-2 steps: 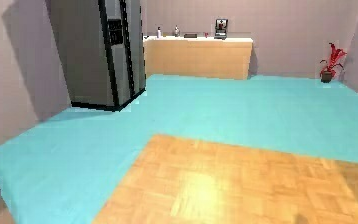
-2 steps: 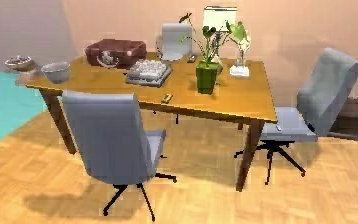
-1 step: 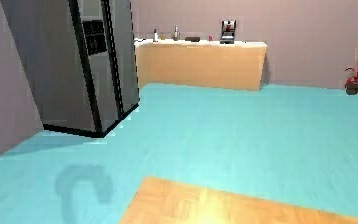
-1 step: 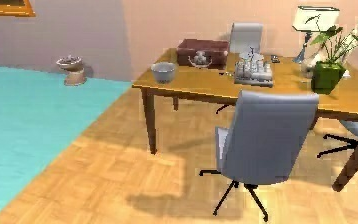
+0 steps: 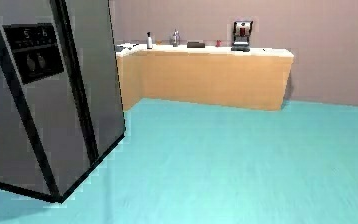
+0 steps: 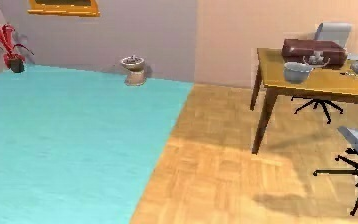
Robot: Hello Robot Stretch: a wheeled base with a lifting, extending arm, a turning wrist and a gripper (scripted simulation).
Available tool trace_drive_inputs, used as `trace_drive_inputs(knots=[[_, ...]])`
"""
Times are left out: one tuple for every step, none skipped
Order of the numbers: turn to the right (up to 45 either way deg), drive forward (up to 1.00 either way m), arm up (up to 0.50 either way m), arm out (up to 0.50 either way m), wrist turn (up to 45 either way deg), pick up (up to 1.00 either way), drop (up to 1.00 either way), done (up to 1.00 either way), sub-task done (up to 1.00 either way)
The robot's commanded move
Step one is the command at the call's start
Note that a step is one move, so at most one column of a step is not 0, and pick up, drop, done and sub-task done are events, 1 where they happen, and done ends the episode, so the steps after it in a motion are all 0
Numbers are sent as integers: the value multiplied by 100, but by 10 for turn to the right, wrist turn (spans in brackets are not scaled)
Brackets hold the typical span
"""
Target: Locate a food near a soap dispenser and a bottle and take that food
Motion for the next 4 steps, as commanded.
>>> trace_drive_inputs(knots=[[0,100,0,0,0,0,0,0,0],[0,100,0,0,0,0,0,0,0],[0,90,0,0,0,0,0,0,0],[-450,0,0,0,0,0,0,0,0]])
